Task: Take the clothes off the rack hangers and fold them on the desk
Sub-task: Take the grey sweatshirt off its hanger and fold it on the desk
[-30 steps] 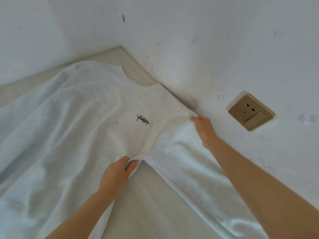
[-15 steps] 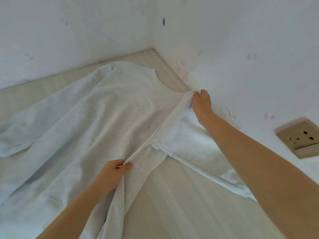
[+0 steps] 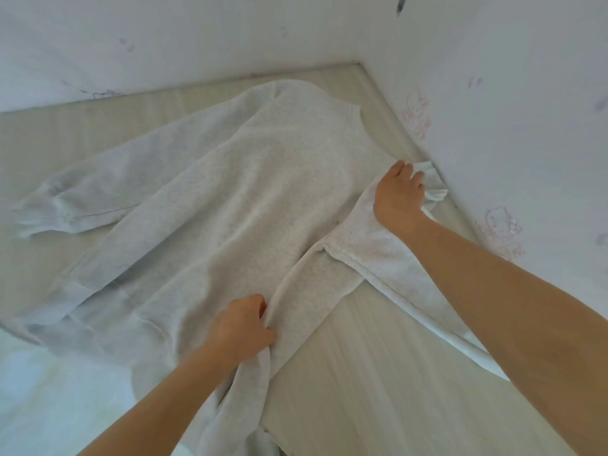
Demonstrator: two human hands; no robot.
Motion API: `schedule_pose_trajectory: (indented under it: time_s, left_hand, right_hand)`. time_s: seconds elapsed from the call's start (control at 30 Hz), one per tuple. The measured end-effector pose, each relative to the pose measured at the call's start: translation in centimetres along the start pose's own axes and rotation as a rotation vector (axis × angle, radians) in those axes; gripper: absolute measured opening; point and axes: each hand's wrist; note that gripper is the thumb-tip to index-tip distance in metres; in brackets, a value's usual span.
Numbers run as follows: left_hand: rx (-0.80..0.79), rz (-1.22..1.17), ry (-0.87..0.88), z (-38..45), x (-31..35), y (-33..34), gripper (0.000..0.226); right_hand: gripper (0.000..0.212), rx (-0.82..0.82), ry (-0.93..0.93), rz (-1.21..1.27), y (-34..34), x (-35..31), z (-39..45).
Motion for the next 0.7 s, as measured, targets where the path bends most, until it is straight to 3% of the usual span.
schedule_pose_trajectory:
  time_s: [0.1, 0.2, 0.27, 0.37, 0.43, 0.5, 0.6, 0.63, 0.7]
  left_hand:
    - [-0.020, 0.153, 0.022, -1.7, 0.1, 0.9, 0.023]
    - [-0.041, 0.221, 0.009, -3.2, 0.3, 1.4, 0.022]
    - [-0.074, 0.235, -0.035, -4.3, -0.1, 1.7, 0.018]
    - [-0.117, 0.236, -0.052, -5.6, -1.1, 1.9, 0.020]
    - [-0.140, 0.148, -0.019, -6.3, -1.7, 1.7, 0.005]
    - [-0.181, -0.060, 0.006, -7.3, -1.8, 0.6, 0.020]
    - [-0.198, -0.502, -0.104, -8.5, -2.9, -1.2, 0.013]
    - [-0.191, -0.489, -0.132, -8.7, -3.5, -1.5, 0.011]
    - [-0.151, -0.078, -0.131, -8.8, -5.0, -1.5, 0.006]
  right_hand:
    - [0.056, 0.029, -0.398, 0.034, -0.4, -1.3, -5.1]
    - [0.037, -0.208, -0.880, 0.229, 0.3, -1.5, -10.7]
    - [0.036, -0.298, -1.006, 0.258, 1.2, -1.1, -13.5]
    - [0.031, -0.287, -1.018, 0.208, 2.6, -0.9, -15.3]
    - [0.025, -0.295, -0.976, 0.167, 3.1, -0.8, -15.1]
    - [0.022, -0.361, -0.917, 0.188, 3.3, -0.8, -14.5]
    - [0.021, -0.434, -0.889, 0.240, 2.8, -1.2, -14.1]
    - [0.020, -0.452, -0.881, 0.247, 2.5, -1.5, -14.0]
    - [0.016, -0.471, -0.862, 0.227, 1.9, -2.1, -14.0]
Point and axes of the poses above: each hand's wrist, its own z-axis towards the middle knuckle, its own y-axis out of the palm, x = y × z, and after that the axes turned 11 degrees about y, right-handed
